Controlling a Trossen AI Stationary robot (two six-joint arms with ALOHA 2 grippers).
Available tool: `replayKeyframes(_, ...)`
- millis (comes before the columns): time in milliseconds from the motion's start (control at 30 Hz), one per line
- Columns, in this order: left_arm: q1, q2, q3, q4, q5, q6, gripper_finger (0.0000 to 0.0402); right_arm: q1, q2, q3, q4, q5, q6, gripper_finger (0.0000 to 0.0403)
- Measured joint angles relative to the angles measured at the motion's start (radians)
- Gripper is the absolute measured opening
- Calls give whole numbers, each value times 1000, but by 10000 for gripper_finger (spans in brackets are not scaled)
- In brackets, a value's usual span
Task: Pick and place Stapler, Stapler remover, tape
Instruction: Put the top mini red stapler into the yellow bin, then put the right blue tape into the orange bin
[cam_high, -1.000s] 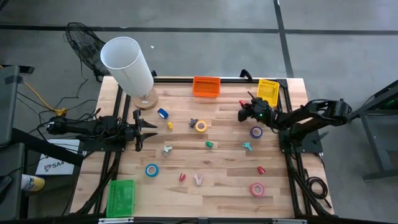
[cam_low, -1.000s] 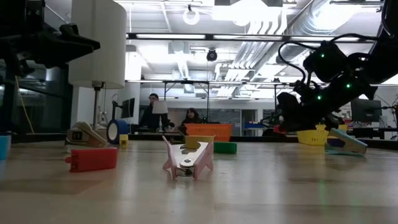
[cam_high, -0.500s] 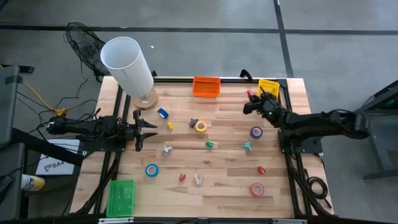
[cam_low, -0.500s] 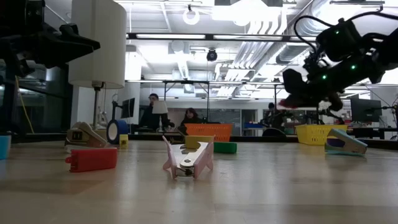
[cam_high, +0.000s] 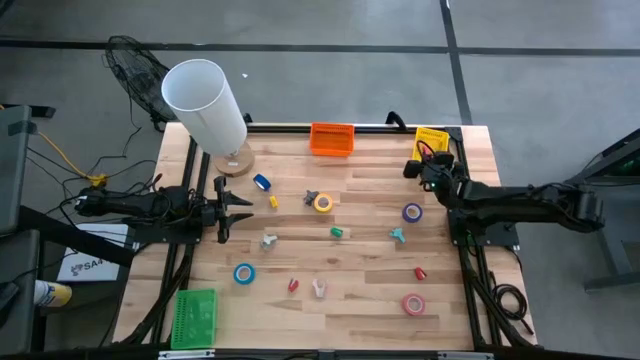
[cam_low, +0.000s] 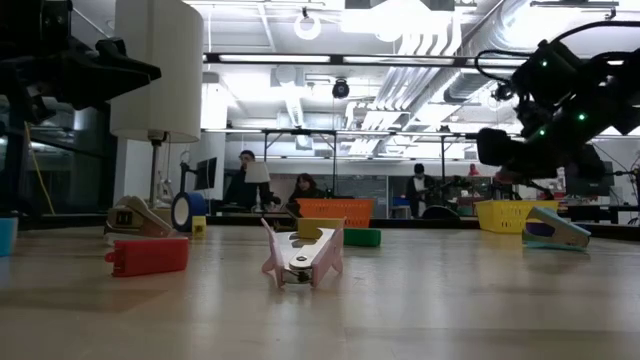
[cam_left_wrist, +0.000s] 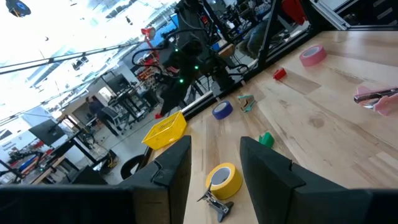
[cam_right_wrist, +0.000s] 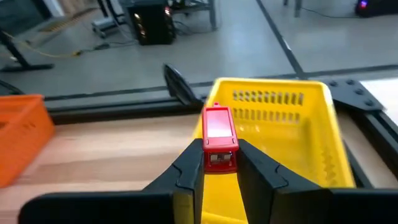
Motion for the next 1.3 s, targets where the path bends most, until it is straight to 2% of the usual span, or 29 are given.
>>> replayKeyframes(200, 0, 0, 0, 0, 0, 0, 135, -26, 0, 0, -116, 1, 86, 65)
replayKeyframes(400, 0, 0, 0, 0, 0, 0, 135, -55, 0, 0, -127, -5, 86, 69)
replayKeyframes(1000, 0, 0, 0, 0, 0, 0, 135, -108, 0, 0, -116, -62, 82, 132)
replayKeyframes(1100, 0, 0, 0, 0, 0, 0, 135, -108, -3, 0, -80, -80, 30, 142)
replayKeyframes(1300, 0, 0, 0, 0, 0, 0, 135, -108, -36, 0, 69, -196, -150, 149)
